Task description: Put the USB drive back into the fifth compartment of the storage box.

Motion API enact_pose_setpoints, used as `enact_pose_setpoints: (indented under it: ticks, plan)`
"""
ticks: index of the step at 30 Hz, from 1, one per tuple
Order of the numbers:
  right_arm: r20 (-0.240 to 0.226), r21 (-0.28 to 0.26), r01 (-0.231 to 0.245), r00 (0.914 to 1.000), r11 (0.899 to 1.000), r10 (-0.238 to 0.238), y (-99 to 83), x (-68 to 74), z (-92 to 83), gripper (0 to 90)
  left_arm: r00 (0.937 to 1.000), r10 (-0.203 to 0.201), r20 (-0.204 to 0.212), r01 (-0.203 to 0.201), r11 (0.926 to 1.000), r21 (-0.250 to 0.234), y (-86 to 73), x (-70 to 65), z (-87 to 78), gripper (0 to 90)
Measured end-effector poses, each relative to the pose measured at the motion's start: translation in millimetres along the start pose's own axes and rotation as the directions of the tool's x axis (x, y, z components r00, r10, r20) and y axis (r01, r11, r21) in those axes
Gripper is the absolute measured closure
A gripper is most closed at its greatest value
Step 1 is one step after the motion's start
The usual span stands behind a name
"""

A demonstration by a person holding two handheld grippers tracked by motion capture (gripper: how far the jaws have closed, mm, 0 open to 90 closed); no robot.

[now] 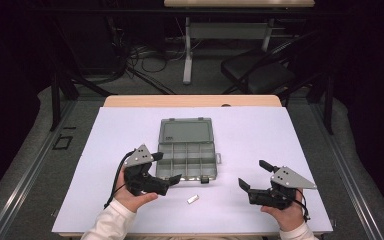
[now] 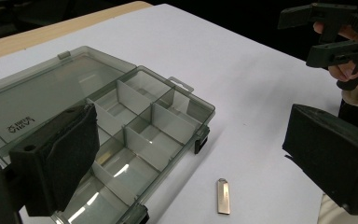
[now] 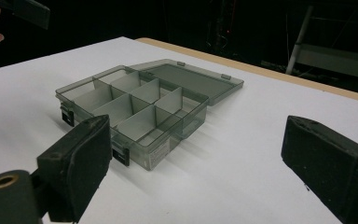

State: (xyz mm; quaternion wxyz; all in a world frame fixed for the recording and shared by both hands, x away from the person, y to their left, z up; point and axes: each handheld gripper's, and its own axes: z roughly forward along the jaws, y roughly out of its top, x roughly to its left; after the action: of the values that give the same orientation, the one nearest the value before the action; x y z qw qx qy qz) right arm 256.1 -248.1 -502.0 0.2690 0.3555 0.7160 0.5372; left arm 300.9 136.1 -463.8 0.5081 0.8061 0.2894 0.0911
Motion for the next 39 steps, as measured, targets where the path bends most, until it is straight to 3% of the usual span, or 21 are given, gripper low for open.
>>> enact_pose_setpoints:
  ticks: [13, 23, 29, 39]
  plan:
    - [-0.001, 0.007, 0.006, 1.0, 1.0, -0.006, -0.6, 0.8, 0.7, 8.8, 0.9993, 0.035, -0.014, -0.034, 0.9965, 0.076, 3.4, -2.4, 15.4, 8.7]
    - [-0.002, 0.012, 0.017, 0.9999, 1.0, -0.017, -0.8, 1.3, 0.8, 8.9, 0.9987, 0.051, -0.008, -0.05, 0.9943, 0.094, 5.3, -6.9, 24.7, 9.8]
    - [-0.001, 0.012, 0.021, 0.9998, 1.0, -0.021, -0.8, 1.6, 0.8, 9.1, 0.9991, 0.04, -0.012, -0.039, 0.9939, 0.103, 5.2, -9.3, 27.9, 15.2]
    - [0.0, 0.015, 0.026, 0.9997, 1.0, -0.026, -1.0, 1.5, 0.8, 9.6, 0.9984, 0.055, -0.011, -0.052, 0.9865, 0.155, -0.8, -13.6, 39.4, 16.0]
